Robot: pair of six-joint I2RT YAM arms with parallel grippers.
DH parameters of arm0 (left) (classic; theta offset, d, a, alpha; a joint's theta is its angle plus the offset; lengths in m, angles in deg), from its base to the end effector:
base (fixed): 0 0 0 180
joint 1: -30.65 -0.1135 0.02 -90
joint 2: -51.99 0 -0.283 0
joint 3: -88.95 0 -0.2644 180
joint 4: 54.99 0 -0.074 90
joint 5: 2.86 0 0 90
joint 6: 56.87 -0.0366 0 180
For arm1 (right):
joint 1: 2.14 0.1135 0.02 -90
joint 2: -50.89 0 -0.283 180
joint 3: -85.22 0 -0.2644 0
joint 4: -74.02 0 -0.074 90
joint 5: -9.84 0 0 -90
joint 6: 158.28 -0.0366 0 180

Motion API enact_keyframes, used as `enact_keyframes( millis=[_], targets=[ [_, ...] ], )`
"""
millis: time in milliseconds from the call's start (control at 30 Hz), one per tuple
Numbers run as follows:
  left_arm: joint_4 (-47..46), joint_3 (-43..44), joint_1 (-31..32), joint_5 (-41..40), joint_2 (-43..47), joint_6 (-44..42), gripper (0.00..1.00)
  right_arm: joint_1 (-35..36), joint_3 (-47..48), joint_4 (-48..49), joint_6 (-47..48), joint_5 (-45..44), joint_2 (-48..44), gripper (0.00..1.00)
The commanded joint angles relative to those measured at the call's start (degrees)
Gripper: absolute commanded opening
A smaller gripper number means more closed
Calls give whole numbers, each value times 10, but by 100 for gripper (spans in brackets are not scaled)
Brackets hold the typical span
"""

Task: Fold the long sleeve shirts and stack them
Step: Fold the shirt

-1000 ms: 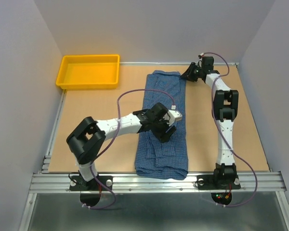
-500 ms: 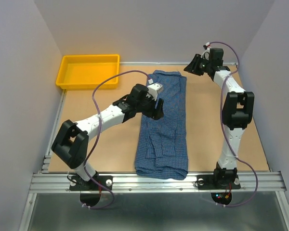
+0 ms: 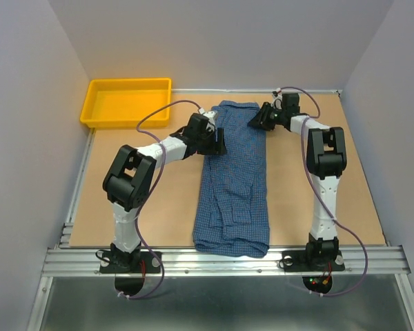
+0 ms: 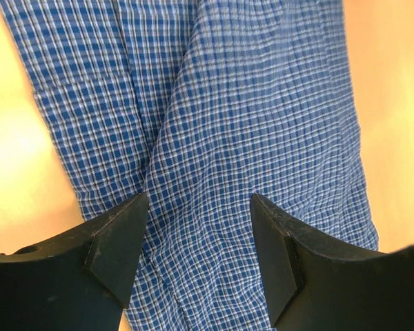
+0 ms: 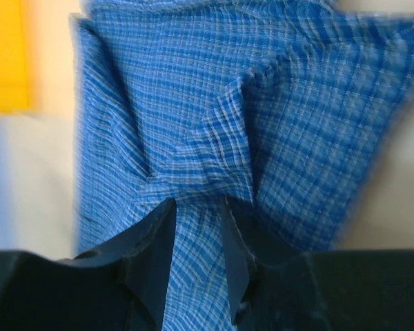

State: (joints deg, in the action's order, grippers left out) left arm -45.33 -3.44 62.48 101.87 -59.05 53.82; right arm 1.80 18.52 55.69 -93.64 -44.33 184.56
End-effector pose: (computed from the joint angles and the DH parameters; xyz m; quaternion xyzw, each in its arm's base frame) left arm 0.3824 -0.2483 0.2128 0.1454 0.8619 -0.3101 0.3739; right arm 0.5414 0.0588 0.1613 0.0286 0.8676 0.3724 0.3284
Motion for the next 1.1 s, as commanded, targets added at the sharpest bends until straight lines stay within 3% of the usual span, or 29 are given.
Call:
enact_keyframes(
  millis=[0,200,333,400,467,533,700,800,1067],
  targets=[
    [-15,0,5,28,16,5,72,-7,54,36,-13,-29,55,39],
    [25,-57,27,-10,102,-19,72,-3,10,32,27,-137,-15,42],
    [64,-81,74,-58,156,-42,72,22,-99,31,72,-200,-178,49],
    [90,-95,126,-99,184,-63,72,34,-177,21,57,-208,-236,52],
    [112,-109,173,-143,207,-58,72,55,-232,1,50,-218,-321,52],
    [117,-124,176,-167,224,-29,72,83,-281,-19,64,-233,-377,52],
    [128,-174,148,-238,266,87,72,246,-420,-103,133,-290,-531,56],
    [137,-198,90,-219,288,119,72,344,-452,-172,157,-336,-574,57],
    [170,-237,-38,-211,344,95,73,522,-481,-300,140,-439,-584,58]
  ],
)
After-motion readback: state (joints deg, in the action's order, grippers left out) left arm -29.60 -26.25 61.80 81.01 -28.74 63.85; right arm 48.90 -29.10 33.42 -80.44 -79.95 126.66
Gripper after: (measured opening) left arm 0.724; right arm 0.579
